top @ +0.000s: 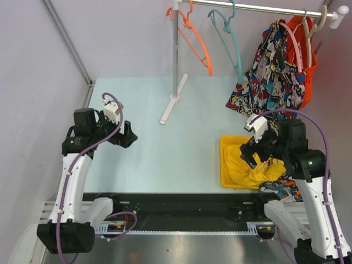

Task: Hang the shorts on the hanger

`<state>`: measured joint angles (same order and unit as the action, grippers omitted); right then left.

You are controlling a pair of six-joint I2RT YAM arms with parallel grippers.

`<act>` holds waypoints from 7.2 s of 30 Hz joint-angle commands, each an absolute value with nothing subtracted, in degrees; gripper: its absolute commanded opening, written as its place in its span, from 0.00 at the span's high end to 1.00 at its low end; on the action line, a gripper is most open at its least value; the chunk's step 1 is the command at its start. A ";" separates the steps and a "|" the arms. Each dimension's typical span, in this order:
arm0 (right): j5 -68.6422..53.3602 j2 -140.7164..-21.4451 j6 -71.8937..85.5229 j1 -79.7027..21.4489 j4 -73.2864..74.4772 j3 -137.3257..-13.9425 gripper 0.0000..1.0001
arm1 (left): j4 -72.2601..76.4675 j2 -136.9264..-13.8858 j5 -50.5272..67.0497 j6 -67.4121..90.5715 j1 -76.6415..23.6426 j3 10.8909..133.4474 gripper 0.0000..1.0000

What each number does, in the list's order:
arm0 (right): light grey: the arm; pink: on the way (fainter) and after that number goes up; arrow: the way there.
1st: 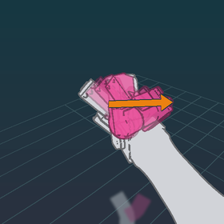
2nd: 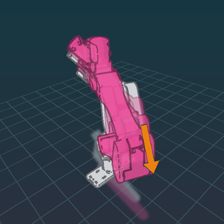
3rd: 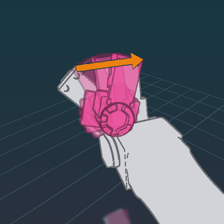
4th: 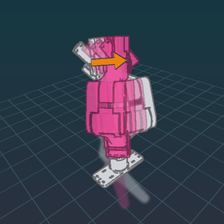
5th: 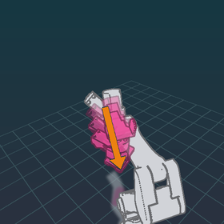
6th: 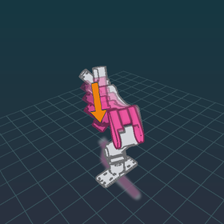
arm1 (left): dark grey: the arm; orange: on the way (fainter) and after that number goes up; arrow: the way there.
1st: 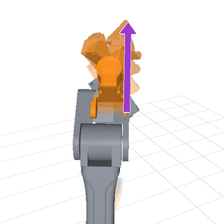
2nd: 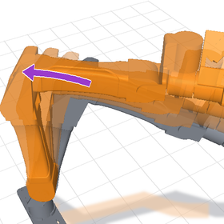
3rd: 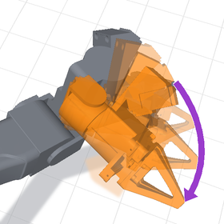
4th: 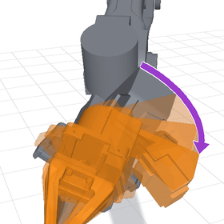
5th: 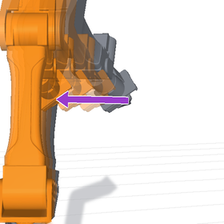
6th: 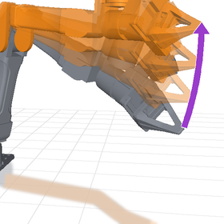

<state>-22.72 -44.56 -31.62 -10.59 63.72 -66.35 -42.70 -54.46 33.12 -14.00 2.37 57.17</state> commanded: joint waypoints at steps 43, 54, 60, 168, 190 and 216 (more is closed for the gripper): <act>-24.79 -67.59 -85.97 62.50 74.54 -55.91 0.00 | -41.66 -62.58 36.92 -17.57 1.58 65.30 0.00; -18.63 -68.65 -85.60 58.44 64.24 -45.44 0.38 | -41.75 -62.05 36.39 -18.10 1.49 65.22 0.00; -21.35 -58.48 -90.87 62.05 69.16 -47.54 1.00 | -41.49 -62.58 37.09 -18.11 1.49 65.56 0.00; -16.16 -65.61 -14.08 -50.64 53.18 -94.41 0.00 | -43.32 -74.86 26.86 -37.57 -24.54 70.92 0.04; -25.84 -52.56 -7.21 -27.43 53.52 -87.71 0.00 | -45.18 -125.50 10.20 -50.62 -54.14 105.65 0.07; -34.36 -63.61 -19.23 -27.24 55.03 -83.41 0.06 | -53.00 -79.73 37.78 -39.63 -12.94 91.53 1.00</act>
